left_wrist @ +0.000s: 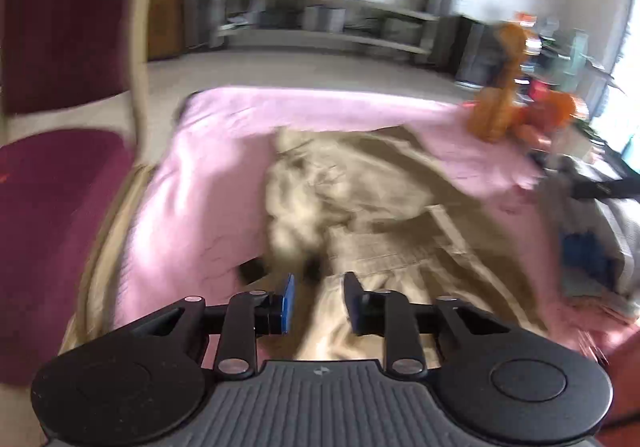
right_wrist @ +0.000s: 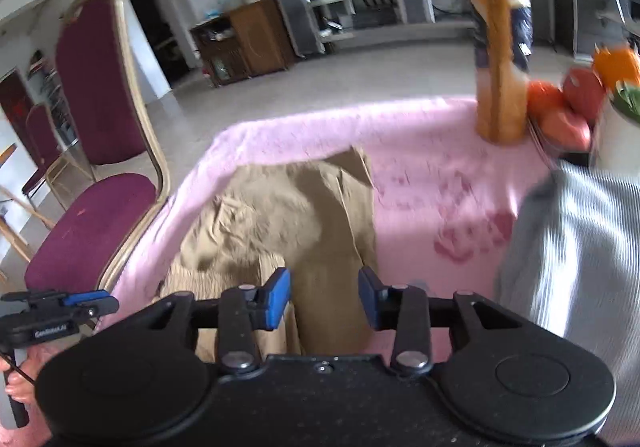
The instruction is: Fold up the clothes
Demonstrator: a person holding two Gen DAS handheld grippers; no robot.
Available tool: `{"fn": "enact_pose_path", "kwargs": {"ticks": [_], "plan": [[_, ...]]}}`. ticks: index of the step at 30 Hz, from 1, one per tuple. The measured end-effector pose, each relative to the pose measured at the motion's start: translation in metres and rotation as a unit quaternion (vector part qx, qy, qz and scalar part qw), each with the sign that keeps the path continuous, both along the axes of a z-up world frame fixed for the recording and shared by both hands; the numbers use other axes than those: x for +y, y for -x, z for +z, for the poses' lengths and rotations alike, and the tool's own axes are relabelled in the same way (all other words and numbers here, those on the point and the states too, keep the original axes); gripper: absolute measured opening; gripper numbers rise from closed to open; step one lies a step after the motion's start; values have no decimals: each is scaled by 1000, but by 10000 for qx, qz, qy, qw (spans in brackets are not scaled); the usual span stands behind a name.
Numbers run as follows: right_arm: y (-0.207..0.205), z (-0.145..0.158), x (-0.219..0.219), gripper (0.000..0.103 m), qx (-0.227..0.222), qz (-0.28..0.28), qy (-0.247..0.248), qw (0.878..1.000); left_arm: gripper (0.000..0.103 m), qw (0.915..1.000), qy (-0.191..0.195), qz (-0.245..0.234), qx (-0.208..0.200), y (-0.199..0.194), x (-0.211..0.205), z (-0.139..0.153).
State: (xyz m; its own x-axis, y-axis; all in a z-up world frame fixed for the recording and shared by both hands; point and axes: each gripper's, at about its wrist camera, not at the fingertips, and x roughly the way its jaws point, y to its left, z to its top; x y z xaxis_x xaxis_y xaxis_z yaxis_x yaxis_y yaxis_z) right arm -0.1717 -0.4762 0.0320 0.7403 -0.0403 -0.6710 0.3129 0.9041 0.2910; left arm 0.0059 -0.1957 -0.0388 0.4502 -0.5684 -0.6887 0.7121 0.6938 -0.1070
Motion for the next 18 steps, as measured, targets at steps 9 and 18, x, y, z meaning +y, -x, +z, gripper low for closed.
{"fn": "enact_pose_path", "kwargs": {"ticks": [9, 18], "plan": [[-55, -66, 11, 20, 224, 866, -1614, 9828, 10, 9971, -639, -314, 271, -50, -54, -57], [-80, -132, 8, 0, 1126, 314, -2077, 9712, 14, 9959, -358, -96, 821, -63, -44, -70]]}}
